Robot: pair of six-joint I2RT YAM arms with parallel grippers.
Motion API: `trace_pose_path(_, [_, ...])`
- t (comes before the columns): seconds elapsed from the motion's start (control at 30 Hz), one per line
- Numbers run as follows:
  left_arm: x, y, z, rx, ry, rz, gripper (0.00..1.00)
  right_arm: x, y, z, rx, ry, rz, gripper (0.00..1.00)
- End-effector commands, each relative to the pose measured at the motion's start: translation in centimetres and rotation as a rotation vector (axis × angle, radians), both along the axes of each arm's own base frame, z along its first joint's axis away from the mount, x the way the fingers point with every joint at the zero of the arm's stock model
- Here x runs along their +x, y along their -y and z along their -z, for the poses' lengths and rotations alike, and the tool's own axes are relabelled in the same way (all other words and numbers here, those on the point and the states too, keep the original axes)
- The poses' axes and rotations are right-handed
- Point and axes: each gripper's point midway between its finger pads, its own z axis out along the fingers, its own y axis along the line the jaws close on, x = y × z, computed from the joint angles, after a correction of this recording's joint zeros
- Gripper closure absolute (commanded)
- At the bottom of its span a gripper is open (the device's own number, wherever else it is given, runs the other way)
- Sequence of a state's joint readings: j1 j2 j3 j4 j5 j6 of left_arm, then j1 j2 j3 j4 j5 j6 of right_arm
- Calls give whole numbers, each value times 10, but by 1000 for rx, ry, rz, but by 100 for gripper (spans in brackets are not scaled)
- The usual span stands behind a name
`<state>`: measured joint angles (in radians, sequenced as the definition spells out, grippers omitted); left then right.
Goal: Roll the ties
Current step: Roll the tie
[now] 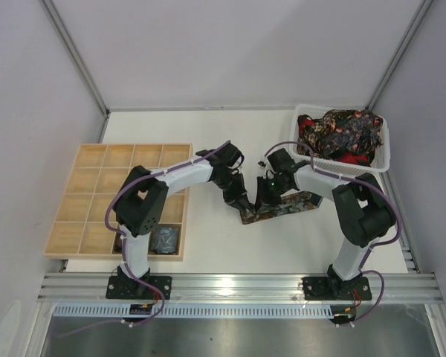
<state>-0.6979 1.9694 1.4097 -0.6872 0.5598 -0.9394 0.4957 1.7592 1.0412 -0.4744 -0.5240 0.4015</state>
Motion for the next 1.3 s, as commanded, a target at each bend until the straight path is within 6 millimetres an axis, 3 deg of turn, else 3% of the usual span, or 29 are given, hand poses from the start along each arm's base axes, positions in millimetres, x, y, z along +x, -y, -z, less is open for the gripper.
trace_pose_path(0.0, [7, 13, -29, -76, 15, -55, 100, 21, -16, -29, 79, 69, -34, 100])
trace_pose_path(0.17, [6, 11, -35, -77, 14, -60, 99, 24, -28, -26, 115, 64, -66, 100])
trace_pose_path(0.47, [-4, -9, -57, -48, 34, -101, 100, -18, -71, -24, 182, 31, -178, 100])
trace_pose_path(0.67, [-10, -15, -50, -18, -10, -98, 100, -35, -99, -38, 311, -27, -161, 100])
trace_pose_path(0.77, [0, -20, -38, 25, -20, -106, 100, -30, -93, -40, 288, -8, -142, 100])
trace_pose_path(1.0, [23, -24, -13, 122, -33, -73, 99, -21, -62, -19, 151, -9, -98, 100])
trace_pose_path(1.13, [22, -29, 11, 181, -67, -52, 100, -15, -55, -16, 108, 16, -87, 100])
trace_pose_path(1.27, [18, -34, 23, 224, -83, -61, 100, -11, -52, -16, 109, 13, -78, 100])
